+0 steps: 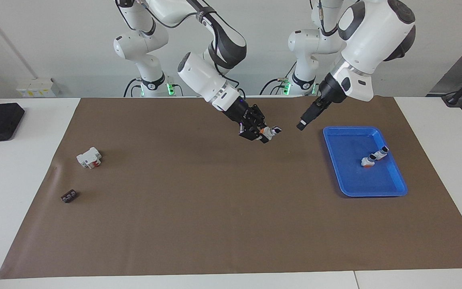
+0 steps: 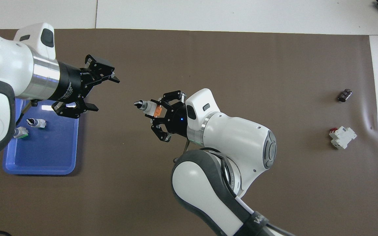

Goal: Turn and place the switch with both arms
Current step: 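Bring the left gripper onto the switch held by the right gripper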

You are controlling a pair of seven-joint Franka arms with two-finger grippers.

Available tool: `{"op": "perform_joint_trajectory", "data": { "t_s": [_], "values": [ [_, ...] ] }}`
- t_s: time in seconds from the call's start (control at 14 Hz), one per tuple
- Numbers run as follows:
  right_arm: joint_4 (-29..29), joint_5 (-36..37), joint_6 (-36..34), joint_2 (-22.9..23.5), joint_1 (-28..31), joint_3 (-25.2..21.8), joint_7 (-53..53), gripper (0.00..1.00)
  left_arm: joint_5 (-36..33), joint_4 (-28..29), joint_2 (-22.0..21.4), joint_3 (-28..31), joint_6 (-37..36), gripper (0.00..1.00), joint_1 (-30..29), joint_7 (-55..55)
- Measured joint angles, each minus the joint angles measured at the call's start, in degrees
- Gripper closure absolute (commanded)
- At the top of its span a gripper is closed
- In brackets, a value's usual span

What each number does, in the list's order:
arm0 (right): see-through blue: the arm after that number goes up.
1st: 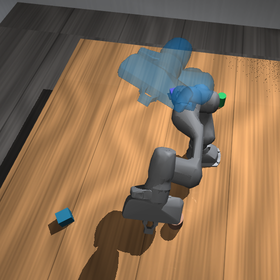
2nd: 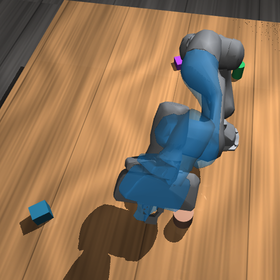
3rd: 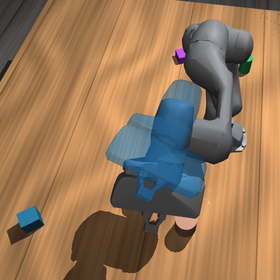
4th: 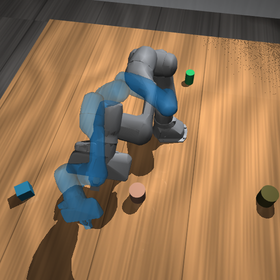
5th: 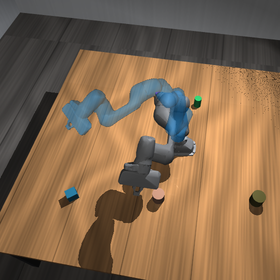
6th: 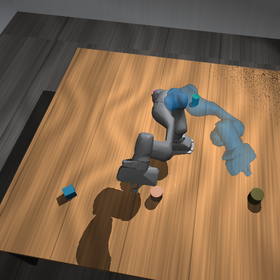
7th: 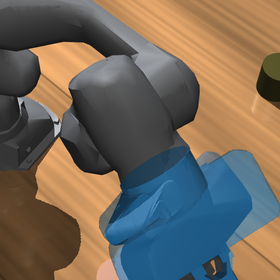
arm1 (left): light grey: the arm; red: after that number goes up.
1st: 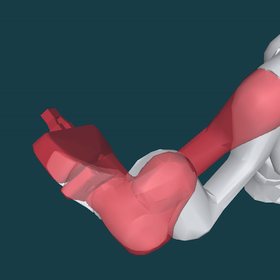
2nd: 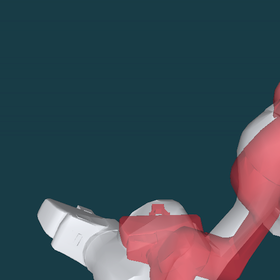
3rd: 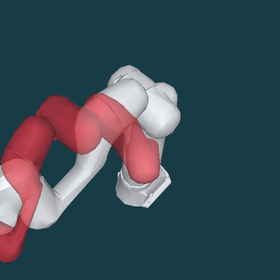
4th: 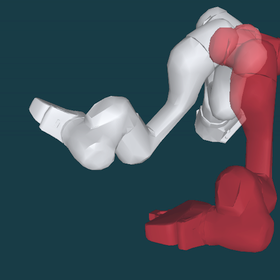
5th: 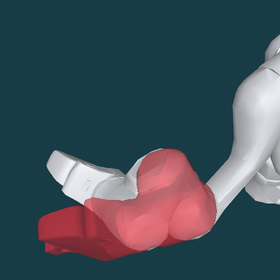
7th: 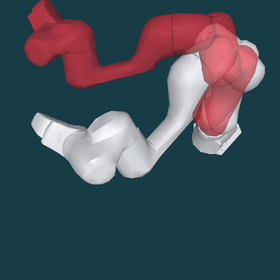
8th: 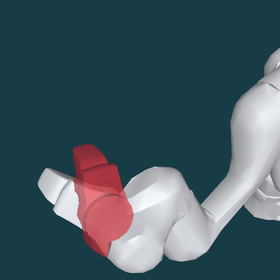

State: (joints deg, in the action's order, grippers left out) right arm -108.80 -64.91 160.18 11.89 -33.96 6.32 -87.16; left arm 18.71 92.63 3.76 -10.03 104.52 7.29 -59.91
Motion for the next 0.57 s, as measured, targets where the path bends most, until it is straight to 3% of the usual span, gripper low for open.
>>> {"op": "perform_joint_trajectory", "data": {
  "t_s": [0.14,0.57],
  "values": [
    [0.02,0.00,0.46,0.02,-0.18,0.00,0.00,1.00,0.00,-0.26,1.19,0.00,1.13,0.34,1.10,-5.39],
    [0.04,0.00,2.09,0.36,-1.01,0.02,0.00,1.00,-0.01,-0.46,2.38,0.01,4.88,0.49,3.76,-15.54]
  ]
}}
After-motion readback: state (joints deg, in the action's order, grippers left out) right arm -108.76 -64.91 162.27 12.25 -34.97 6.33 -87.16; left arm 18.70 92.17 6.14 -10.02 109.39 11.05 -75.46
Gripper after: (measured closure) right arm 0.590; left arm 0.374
